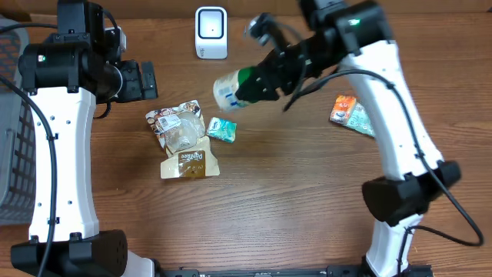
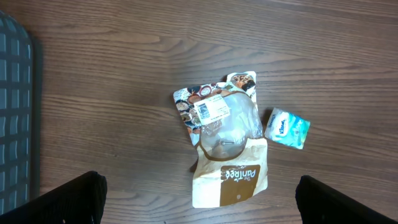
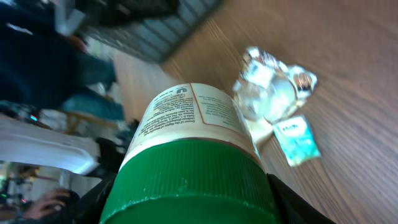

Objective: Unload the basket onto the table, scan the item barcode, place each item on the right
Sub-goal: 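Lift the jar and carry it toward the scanner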

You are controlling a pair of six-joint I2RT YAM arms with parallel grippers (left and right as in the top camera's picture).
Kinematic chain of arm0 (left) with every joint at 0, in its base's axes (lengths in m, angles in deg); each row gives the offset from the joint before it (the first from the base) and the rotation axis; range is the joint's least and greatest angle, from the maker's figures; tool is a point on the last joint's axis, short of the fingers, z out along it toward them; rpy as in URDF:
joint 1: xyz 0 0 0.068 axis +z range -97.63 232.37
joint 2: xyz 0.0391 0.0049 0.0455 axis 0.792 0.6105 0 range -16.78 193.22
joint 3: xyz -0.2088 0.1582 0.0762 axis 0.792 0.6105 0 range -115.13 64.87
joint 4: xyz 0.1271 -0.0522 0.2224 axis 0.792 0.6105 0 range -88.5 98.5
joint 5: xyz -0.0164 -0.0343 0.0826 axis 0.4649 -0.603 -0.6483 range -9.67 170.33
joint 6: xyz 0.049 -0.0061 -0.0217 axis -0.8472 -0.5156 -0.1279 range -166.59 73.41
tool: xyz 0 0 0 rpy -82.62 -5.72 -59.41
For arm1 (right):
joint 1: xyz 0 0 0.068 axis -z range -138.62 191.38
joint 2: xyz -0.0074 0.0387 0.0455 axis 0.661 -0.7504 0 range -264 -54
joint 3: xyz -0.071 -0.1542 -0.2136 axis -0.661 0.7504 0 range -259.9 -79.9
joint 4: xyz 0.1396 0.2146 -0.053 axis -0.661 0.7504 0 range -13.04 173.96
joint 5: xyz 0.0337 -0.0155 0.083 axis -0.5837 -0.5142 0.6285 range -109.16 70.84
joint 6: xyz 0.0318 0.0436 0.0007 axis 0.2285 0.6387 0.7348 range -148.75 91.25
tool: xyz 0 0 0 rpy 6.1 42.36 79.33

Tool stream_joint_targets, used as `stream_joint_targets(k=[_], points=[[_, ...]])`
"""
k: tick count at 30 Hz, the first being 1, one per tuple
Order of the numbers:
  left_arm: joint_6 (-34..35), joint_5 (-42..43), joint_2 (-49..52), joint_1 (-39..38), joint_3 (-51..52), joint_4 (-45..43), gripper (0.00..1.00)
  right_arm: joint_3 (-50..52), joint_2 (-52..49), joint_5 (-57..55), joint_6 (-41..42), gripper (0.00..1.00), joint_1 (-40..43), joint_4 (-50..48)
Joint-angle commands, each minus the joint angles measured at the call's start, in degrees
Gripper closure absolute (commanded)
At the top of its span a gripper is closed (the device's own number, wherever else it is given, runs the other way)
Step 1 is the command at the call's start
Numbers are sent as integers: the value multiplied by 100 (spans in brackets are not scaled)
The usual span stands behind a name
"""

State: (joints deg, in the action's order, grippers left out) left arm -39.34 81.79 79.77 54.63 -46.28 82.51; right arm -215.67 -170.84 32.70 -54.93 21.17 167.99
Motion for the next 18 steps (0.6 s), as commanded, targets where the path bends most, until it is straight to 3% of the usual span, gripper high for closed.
stream_joint_targets(k=[1,18], points=[[-105,-17,20,-2,-76,-4,0,-203,433,1012,-114,54,205,-20],[-105,-17,20,-2,-76,-4,0,-199,647,1379,-92,54,326,87]])
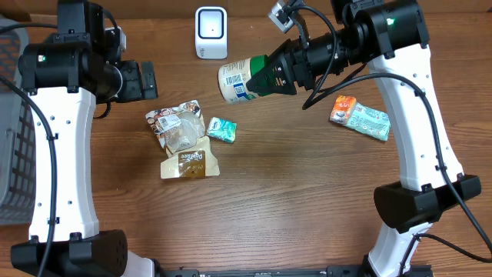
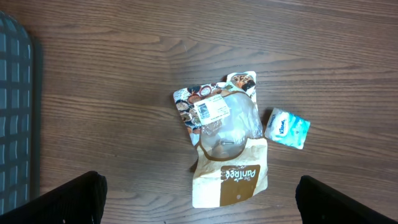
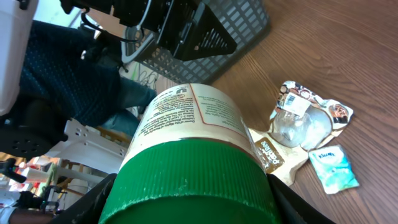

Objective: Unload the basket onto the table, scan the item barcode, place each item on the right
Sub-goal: 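Lift the jar and carry it toward the scanner, then hold the jar's label up to the scanner face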

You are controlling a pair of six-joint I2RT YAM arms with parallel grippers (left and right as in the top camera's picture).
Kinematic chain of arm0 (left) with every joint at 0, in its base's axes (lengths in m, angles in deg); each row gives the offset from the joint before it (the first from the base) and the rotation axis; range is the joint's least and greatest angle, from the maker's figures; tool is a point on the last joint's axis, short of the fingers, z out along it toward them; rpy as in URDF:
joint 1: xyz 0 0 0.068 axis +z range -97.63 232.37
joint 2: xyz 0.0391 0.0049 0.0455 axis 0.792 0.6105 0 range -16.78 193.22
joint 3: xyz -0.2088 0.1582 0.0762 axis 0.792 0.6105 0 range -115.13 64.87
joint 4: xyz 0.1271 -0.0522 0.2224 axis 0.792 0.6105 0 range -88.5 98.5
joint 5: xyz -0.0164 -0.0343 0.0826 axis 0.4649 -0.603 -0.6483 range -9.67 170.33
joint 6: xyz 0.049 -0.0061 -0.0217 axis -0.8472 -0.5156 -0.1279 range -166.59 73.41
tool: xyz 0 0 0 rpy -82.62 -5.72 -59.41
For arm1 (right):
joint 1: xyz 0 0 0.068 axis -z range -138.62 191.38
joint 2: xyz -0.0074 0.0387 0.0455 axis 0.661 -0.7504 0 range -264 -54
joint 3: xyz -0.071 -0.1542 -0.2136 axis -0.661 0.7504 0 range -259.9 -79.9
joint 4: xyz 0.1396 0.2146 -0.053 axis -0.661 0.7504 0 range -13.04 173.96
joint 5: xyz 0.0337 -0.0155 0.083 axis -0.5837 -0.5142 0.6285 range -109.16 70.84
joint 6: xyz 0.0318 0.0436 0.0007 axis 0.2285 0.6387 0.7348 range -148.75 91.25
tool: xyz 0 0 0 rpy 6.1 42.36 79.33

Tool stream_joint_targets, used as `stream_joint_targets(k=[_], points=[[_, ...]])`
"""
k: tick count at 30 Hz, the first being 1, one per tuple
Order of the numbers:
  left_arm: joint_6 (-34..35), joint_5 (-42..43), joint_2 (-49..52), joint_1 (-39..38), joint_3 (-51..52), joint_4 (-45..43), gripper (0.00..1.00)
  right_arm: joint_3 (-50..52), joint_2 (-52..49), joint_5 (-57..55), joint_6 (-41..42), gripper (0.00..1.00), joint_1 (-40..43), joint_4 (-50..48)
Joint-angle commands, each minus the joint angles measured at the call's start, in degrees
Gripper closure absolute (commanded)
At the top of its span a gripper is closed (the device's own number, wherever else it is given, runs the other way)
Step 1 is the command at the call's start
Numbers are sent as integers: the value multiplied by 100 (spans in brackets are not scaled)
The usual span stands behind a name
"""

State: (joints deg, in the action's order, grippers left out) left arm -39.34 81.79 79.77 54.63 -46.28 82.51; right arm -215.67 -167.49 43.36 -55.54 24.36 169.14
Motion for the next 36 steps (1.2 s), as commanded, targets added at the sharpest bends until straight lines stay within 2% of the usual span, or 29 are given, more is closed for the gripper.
stream_joint_targets(k=[1,6,17,21,24,28,30,33,36], points=[[-105,-17,20,-2,-76,-4,1,-199,313,306,-31,54,7,-28],[-105,-17,20,-2,-76,-4,0,-197,313,-31,-33,55,4,-33],[-105,-17,20,-2,-76,-4,0,-181,306,-1810,24,55,-205,-122],[-105,-17,20,-2,-76,-4,1,-175,232,-2964,940,54,-334,-494],[-105,-17,20,-2,-76,-4,0,-144,162,-3578,1335,54,-487,-645],[-105,-17,20,-2,-76,-4,0,-146,83,-3921,1576,55,-682,-861],[-105,-15,20,-4,-76,-4,1,-146,61,-4223,1895,60,-745,-1134],[-105,-17,20,-2,-76,-4,1,-146,57,-4345,2173,64,-765,-1757],[-105,-17,20,-2,-76,-4,1,-146,39,-4365,2253,64,-769,-2474]])
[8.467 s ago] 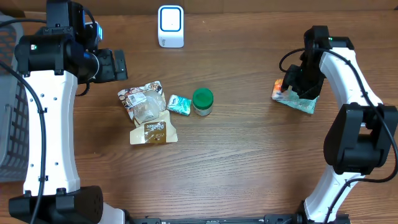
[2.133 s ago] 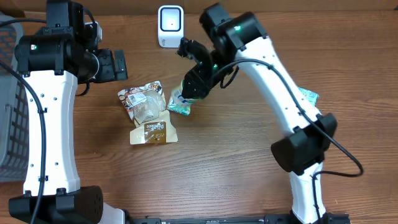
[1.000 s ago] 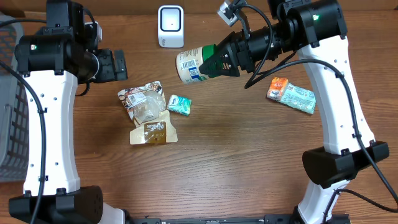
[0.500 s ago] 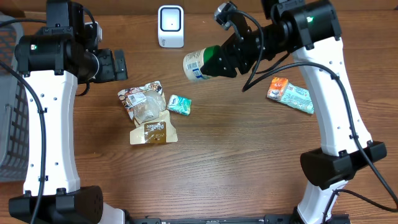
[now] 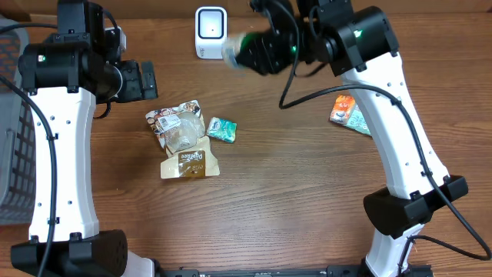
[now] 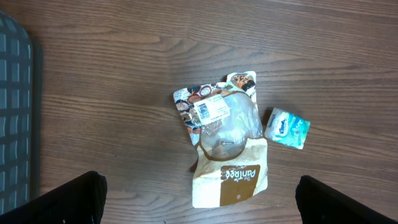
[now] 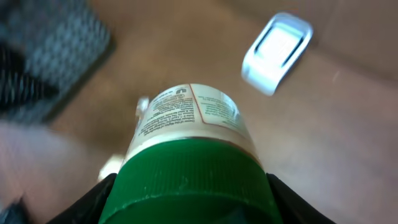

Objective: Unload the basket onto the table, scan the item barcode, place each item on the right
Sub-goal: 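Hold the jar's label up to the scanner face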

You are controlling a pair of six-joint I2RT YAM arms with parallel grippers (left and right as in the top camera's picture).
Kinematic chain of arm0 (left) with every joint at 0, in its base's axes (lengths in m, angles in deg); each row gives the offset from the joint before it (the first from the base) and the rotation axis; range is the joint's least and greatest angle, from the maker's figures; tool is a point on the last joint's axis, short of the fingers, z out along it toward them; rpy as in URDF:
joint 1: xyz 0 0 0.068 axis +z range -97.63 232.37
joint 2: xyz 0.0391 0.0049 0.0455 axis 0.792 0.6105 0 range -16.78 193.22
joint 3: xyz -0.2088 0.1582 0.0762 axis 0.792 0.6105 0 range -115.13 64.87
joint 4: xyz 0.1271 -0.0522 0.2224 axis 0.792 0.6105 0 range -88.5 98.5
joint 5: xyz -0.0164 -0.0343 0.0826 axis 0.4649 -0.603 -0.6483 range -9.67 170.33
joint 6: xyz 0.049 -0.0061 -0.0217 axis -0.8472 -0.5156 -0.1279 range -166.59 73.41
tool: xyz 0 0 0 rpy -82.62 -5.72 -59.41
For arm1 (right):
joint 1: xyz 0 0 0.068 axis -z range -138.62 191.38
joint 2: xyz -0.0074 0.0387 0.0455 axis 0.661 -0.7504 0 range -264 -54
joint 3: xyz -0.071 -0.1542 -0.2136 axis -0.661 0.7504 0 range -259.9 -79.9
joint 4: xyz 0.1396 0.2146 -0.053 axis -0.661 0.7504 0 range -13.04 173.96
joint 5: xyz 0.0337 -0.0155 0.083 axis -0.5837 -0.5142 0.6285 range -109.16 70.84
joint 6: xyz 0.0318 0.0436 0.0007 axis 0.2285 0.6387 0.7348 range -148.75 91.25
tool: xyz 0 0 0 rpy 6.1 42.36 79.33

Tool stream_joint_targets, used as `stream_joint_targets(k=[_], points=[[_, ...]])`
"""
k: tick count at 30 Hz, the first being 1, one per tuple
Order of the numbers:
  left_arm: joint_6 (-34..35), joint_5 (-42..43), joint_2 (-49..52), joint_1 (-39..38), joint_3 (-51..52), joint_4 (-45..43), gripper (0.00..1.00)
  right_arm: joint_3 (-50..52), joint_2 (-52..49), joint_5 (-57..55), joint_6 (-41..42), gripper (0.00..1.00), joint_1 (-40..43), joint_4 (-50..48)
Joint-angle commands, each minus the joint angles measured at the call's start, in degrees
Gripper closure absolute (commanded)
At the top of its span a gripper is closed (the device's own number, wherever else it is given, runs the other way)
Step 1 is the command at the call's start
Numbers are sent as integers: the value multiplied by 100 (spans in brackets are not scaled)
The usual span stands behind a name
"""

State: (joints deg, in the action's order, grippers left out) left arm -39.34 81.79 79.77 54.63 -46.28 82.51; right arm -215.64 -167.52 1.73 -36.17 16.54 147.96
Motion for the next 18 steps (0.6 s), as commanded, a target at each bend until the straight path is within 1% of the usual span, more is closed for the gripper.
stream_joint_targets(k=[1,3,4,7,8,10,13,16,18], points=[[-105,-17,20,-2,-76,-4,0,-149,31,-201,317,64,13,-533],[-105,-17,20,-2,-76,-4,0,-149,-37,-245,310,60,7,-940],[-105,-17,20,-2,-76,-4,0,-146,-125,-367,289,57,-7,-1235],[-105,-17,20,-2,-76,-4,1,-146,-411,-861,247,55,-59,-1775],[-105,-17,20,-2,-76,-4,0,-146,-575,-1082,247,52,-79,-2009],[-105,-15,20,-2,-76,-4,0,-146,-863,-1390,144,52,-94,-2409],[-105,-17,20,-2,-76,-4,0,-146,-1305,-1443,-507,52,-94,-3018],[-105,-17,20,-2,-76,-4,0,-146,-1770,-1443,-1362,52,-98,-3681],[-105,-17,20,-2,-76,-4,0,-146,-2076,-1445,-2240,51,-116,-4048]])
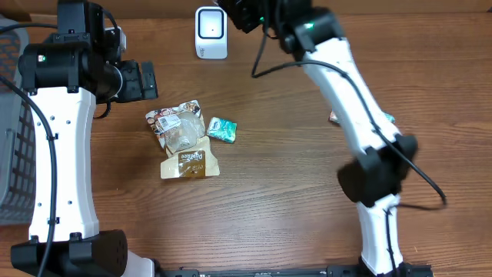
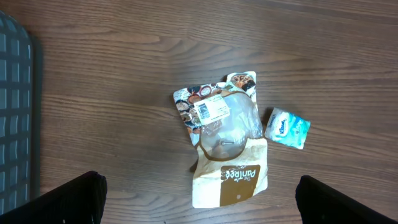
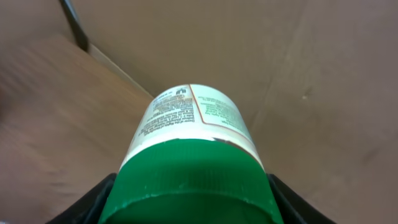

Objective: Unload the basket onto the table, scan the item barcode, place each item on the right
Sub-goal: 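Hold the jar's label up to the scanner face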

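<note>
The item is a white-labelled jar (image 3: 193, 121) with a green lid (image 3: 189, 180). My right gripper (image 3: 189, 196) is shut on it at the lid end. In the overhead view the right gripper (image 1: 240, 14) sits at the table's far edge, just right of the white barcode scanner (image 1: 211, 32), and the jar itself is hidden there. The jar's base points at a brown cardboard wall. My left gripper (image 2: 199, 199) hangs open and empty above the table's left part (image 1: 146, 81).
A clear-and-brown snack pouch (image 2: 227, 155) and a teal tissue pack (image 2: 287, 127) lie under the left gripper. An orange-and-teal packet (image 1: 334, 117) is mostly hidden behind the right arm. A grey basket (image 1: 11, 138) stands at the left edge.
My right gripper, still holding the jar, has moved from just right of the scanner to the far edge beside it. The right wrist view now faces the cardboard wall. The left arm is unchanged.
The right gripper first held the jar over mid-table near the tissue pack. Then the jar was sideways to the right of the scanner, then close by the scanner with it in the wrist view. Now it is at the far edge. The left arm stayed put.
</note>
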You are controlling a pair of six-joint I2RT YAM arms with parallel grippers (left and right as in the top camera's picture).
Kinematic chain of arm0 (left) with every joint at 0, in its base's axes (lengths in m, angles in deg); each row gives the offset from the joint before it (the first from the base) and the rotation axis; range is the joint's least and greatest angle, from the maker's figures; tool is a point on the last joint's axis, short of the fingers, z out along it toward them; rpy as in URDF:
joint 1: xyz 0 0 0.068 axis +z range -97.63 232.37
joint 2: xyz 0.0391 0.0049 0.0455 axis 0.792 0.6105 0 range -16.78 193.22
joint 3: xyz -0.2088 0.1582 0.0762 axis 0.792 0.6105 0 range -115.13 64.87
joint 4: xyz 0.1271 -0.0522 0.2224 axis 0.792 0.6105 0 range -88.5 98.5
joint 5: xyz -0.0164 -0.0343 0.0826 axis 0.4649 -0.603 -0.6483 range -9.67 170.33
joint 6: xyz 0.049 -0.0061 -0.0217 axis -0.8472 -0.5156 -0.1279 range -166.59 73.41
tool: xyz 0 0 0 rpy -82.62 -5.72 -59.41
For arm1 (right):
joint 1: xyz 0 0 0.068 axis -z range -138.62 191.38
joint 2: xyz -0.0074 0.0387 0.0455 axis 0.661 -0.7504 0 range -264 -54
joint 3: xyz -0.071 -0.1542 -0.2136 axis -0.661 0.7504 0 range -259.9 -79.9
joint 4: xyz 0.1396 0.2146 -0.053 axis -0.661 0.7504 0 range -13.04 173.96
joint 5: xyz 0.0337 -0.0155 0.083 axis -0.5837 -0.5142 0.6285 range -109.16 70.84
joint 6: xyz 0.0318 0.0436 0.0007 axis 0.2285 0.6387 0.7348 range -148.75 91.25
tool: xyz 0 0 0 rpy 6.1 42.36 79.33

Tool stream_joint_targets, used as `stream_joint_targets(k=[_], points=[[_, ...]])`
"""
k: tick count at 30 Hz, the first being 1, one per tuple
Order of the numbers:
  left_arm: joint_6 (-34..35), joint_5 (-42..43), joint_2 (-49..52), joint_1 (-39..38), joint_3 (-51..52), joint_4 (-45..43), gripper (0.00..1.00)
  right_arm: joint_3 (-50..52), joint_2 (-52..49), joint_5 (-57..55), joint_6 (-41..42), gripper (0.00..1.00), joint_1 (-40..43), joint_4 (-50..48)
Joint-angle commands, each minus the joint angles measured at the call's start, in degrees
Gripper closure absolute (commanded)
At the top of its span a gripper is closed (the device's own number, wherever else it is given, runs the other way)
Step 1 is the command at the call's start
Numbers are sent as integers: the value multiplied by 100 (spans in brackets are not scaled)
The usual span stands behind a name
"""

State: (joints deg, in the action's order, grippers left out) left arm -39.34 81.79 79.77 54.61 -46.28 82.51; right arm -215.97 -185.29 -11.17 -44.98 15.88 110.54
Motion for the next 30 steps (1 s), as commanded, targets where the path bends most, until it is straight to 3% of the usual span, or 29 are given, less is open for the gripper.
stream_joint_targets(k=[1,5,9,16,21,30], points=[[-105,-17,20,0,-76,-4,0,-114,-433,-155,-1832,51,-55,-459],[-105,-15,20,0,-76,-4,0,-114,-863,-474,-3558,52,-105,-1008],[-105,-17,20,0,-76,-4,0,-114,-1207,-964,-4723,52,-153,-1716],[-105,-17,20,-2,-76,-4,0,-114,-1692,-1003,-5429,53,-157,-2636],[-105,-17,20,-2,-76,-4,0,-114,-1843,-1005,-6717,57,-157,-2402],[-105,-17,20,0,-76,-4,0,-114,-1843,-1005,-6828,57,-155,-2498]])
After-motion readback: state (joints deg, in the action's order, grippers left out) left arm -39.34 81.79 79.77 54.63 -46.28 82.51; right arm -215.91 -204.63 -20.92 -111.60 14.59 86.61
